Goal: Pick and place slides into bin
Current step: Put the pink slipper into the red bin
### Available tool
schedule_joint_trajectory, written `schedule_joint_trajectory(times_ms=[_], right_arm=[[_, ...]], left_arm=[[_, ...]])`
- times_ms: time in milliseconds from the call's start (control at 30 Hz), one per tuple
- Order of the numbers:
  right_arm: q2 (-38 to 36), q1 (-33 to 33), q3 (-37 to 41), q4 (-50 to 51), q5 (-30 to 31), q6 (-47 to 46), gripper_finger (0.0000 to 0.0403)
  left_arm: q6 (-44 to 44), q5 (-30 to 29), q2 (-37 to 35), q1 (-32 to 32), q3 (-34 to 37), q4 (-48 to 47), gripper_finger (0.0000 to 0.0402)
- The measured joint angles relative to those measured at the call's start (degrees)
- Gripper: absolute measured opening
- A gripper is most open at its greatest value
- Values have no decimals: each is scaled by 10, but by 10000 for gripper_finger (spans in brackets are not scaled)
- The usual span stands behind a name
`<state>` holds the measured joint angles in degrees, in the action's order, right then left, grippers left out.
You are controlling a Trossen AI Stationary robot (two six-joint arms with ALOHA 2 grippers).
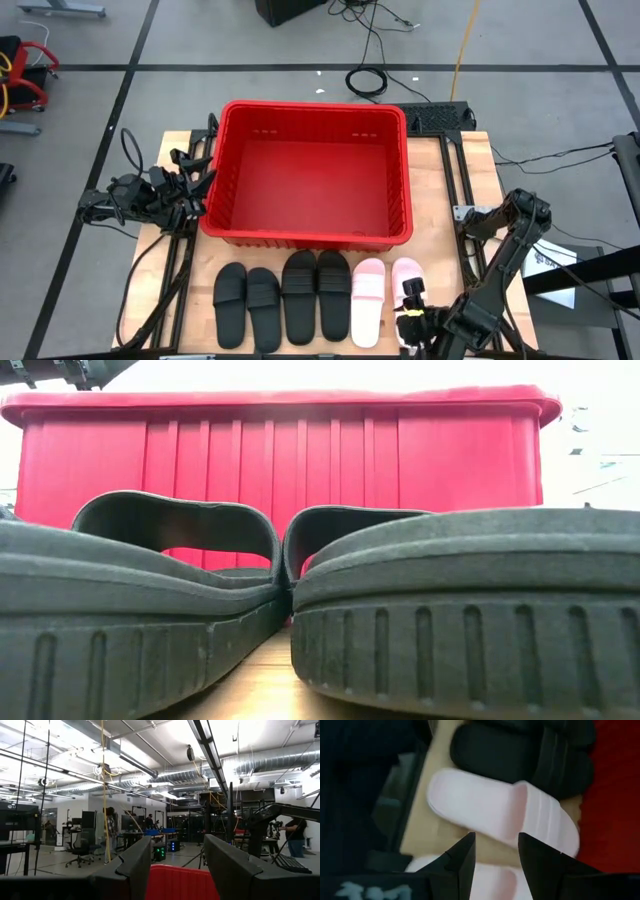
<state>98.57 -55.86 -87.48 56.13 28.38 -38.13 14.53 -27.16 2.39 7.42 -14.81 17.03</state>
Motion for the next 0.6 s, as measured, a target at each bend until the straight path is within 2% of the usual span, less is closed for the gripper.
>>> schedule_joint_trajectory(times_ms=[133, 467, 600], right_arm=[[0, 3, 0, -34, -3, -1, 139], [0, 8, 2, -27, -14, 12, 139], [0, 8, 31, -10, -32, -2, 139]], left_arm=[[0, 0, 0, 0, 0, 0, 189], [0, 0, 0, 0, 0, 0, 189], [0, 0, 0, 0, 0, 0, 189]])
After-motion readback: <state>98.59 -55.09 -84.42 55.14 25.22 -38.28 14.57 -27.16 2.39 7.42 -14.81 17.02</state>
